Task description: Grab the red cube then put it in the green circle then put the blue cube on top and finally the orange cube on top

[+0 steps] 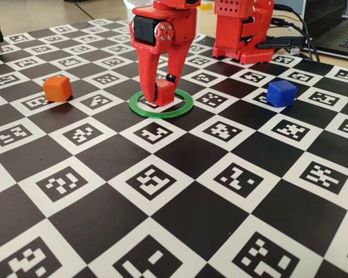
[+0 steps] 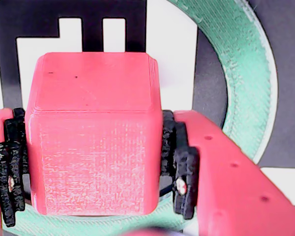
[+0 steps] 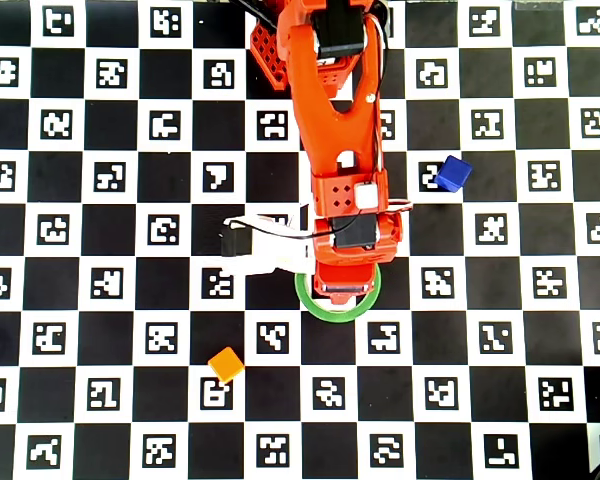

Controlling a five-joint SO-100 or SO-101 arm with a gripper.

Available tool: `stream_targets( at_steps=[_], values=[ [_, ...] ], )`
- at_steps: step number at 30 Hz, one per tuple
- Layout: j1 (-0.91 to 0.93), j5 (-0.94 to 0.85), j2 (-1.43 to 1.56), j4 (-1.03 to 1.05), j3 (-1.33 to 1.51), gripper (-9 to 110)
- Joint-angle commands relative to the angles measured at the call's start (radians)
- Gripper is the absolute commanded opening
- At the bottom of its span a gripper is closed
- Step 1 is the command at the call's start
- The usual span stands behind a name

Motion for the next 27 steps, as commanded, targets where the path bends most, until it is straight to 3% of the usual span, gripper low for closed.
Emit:
stream_targets(
  at_steps=[1, 16, 27],
  values=[
    [0.0, 0.006, 0.075, -0.006, -0.005, 25],
    [0.008, 0.031, 0.103, -0.012, 0.002, 47],
    [0.014, 0.037, 0.129, -0.006, 0.002, 51]
  ],
)
